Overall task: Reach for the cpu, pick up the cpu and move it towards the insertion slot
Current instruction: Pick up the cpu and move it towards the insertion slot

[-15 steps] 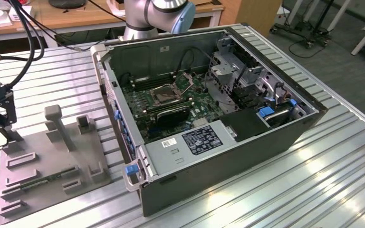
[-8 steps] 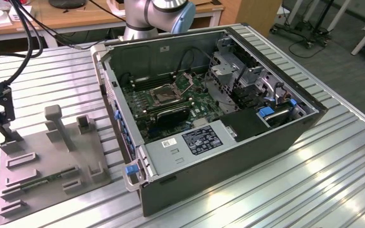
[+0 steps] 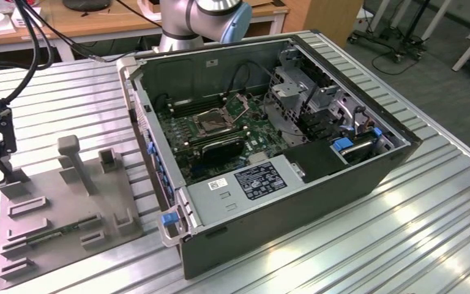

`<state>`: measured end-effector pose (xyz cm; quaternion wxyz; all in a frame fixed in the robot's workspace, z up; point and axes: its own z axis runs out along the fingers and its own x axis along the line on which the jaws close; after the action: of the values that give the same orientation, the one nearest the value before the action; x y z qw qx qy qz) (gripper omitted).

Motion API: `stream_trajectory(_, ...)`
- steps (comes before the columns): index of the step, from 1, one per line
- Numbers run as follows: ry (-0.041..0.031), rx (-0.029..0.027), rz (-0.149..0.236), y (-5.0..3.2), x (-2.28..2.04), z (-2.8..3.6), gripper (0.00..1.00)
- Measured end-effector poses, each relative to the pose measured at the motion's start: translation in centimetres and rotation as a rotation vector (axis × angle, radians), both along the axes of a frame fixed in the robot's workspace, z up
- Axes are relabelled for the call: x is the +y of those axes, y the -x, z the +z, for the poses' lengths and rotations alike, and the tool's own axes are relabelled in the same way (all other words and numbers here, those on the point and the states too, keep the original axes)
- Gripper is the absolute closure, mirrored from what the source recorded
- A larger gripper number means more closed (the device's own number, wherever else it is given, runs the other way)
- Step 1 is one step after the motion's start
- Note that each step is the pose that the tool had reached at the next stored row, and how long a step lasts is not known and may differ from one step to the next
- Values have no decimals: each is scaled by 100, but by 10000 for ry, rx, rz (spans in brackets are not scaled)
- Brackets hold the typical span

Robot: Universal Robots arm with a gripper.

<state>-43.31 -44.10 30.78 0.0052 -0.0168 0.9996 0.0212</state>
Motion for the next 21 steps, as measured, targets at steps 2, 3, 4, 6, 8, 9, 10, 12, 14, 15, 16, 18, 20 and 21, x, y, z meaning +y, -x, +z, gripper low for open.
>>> stream_trajectory(2,-1,-2,0,0,0,0,46)
stream_trajectory(3,1,2,0,0,0,5,46)
stream_trajectory(4,1,1,0,0,0,8,46)
stream_trajectory(6,1,1,0,0,0,9,46)
stream_trajectory(8,1,2,0,0,0,14,46)
stream_trajectory(9,2,3,0,0,0,17,46)
stream_trajectory(10,1,1,0,0,0,17,46)
stream_trajectory(12,0,0,0,0,0,20,46)
stream_trajectory(14,1,1,0,0,0,24,46)
stream_trajectory(15,1,1,0,0,0,26,46)
stream_trajectory(16,1,2,0,0,0,29,46)
stream_trajectory(18,1,1,0,0,0,33,46)
stream_trajectory(20,0,0,0,-1,0,36,46)
stream_trajectory(21,1,1,0,0,0,38,46)
